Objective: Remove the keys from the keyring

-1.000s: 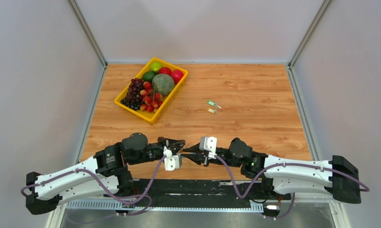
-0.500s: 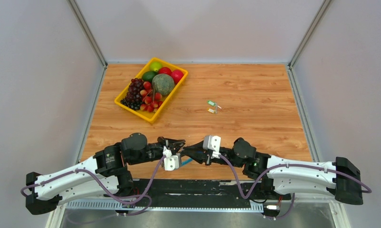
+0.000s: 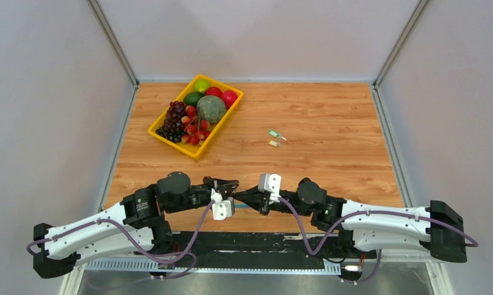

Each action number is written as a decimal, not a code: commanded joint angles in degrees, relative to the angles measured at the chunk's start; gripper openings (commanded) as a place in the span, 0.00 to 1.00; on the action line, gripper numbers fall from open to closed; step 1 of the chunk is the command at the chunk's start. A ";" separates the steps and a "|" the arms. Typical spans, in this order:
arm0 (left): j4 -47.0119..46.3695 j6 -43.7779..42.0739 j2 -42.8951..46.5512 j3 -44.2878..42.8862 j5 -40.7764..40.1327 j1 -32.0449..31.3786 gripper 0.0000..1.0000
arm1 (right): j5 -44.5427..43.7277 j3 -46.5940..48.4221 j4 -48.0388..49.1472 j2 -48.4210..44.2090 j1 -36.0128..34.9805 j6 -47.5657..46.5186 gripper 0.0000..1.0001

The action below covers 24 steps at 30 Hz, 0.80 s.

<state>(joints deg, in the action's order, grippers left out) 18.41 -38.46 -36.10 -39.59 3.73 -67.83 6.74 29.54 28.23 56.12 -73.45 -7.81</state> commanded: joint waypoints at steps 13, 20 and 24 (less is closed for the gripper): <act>-3.13 -0.21 0.87 -1.54 1.85 -0.28 0.00 | 2.38 6.03 -10.21 -5.47 4.56 33.55 0.00; -3.12 -0.31 0.70 -1.54 1.94 -0.24 0.00 | 12.40 3.93 -6.20 -2.69 14.52 53.28 0.00; -3.10 -0.46 0.64 -1.47 1.94 -0.28 0.00 | 20.70 0.89 3.51 0.94 20.24 64.50 0.00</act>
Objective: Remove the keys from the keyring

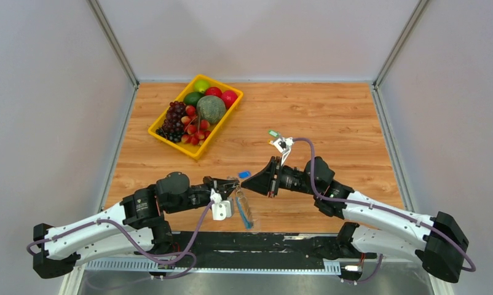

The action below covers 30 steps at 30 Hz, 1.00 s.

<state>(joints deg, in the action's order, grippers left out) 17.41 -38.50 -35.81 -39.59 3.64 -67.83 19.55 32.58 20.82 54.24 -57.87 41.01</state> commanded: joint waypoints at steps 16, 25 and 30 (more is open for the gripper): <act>-2.41 -0.22 0.24 -1.41 1.55 -0.28 0.00 | 6.10 4.87 -5.18 -0.74 4.70 -4.35 0.26; -2.75 0.14 -0.07 -1.28 1.25 -0.28 0.00 | 4.31 4.30 -10.61 -8.65 4.64 -16.77 0.32; -2.90 1.99 -1.57 -1.71 -1.37 -0.28 0.00 | 6.47 4.44 -11.77 -9.15 4.09 -18.12 0.34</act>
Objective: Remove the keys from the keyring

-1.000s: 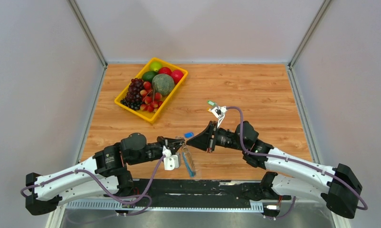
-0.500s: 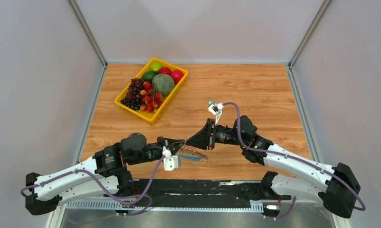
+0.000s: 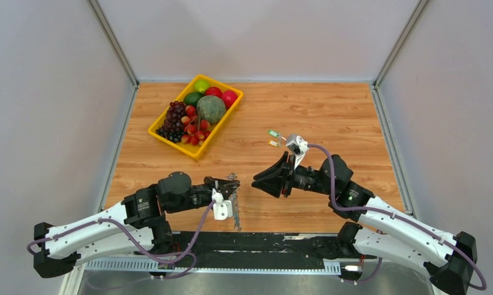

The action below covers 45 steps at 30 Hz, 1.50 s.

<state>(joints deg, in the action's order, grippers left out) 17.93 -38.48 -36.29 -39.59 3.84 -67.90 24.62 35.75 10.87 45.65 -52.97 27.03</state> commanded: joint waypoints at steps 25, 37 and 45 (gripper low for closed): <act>38.81 37.85 -40.05 -38.00 -21.26 -0.93 0.00 | -4.24 -13.75 0.74 -15.77 -2.38 -18.42 0.34; 47.31 46.54 -43.34 -44.12 -10.63 -0.83 0.00 | -14.74 -21.57 16.68 -12.34 -13.10 -31.36 0.34; 47.73 48.87 -43.45 -44.70 -6.56 -0.83 0.00 | -17.46 -22.40 24.96 -8.60 -15.10 -33.70 0.34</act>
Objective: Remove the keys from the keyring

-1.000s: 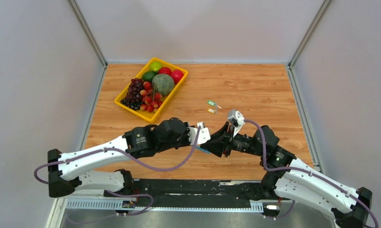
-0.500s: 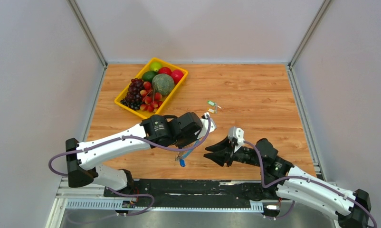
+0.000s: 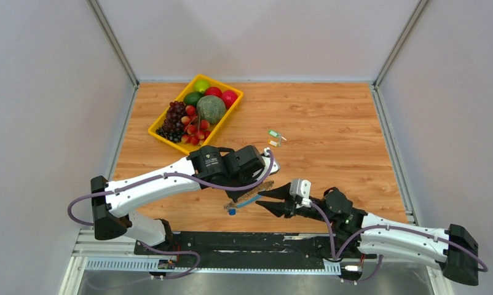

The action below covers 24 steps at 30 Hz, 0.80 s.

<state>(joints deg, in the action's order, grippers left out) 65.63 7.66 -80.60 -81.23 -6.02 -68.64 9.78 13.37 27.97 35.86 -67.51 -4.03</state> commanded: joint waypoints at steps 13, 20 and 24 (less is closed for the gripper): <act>-0.48 4.22 1.08 -5.08 7.21 -0.09 0.00 | -2.88 0.31 10.88 5.30 -1.40 -1.85 0.33; -1.21 4.64 0.80 -5.37 9.36 -0.10 0.00 | -3.60 0.87 10.93 6.15 -1.42 -2.12 0.33; -1.57 4.73 0.79 -5.40 10.22 -0.13 0.00 | -4.09 1.18 10.66 6.84 -1.42 -2.05 0.33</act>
<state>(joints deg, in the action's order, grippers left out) 65.78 10.81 -80.58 -83.90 2.31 -68.64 6.81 13.17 35.94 42.19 -68.60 -5.72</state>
